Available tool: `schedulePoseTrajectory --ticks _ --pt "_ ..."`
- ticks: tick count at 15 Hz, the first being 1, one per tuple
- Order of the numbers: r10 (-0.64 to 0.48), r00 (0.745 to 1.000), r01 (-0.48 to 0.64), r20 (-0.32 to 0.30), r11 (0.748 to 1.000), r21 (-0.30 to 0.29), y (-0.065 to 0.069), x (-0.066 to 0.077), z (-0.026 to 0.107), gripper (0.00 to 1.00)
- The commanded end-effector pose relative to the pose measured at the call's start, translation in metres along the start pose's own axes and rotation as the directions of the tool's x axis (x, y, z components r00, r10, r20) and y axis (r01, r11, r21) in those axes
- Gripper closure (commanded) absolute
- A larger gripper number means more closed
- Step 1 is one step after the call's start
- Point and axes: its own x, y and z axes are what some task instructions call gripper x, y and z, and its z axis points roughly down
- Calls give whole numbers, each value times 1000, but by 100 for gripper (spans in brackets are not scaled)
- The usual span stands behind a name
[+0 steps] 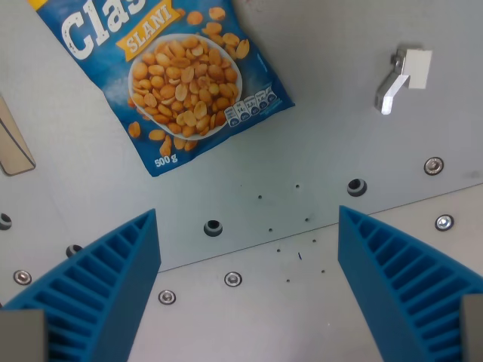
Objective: Move in base negative z
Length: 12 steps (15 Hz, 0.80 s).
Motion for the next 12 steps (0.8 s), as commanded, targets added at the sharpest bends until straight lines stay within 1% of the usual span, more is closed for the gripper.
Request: schedulePoseTrajectory --ticks 1,12 --pt "1 1000 -1 -4 1000 1 0 0 3 0" --pt "1 1000 -1 -4 1000 1 -1 3 58 0"
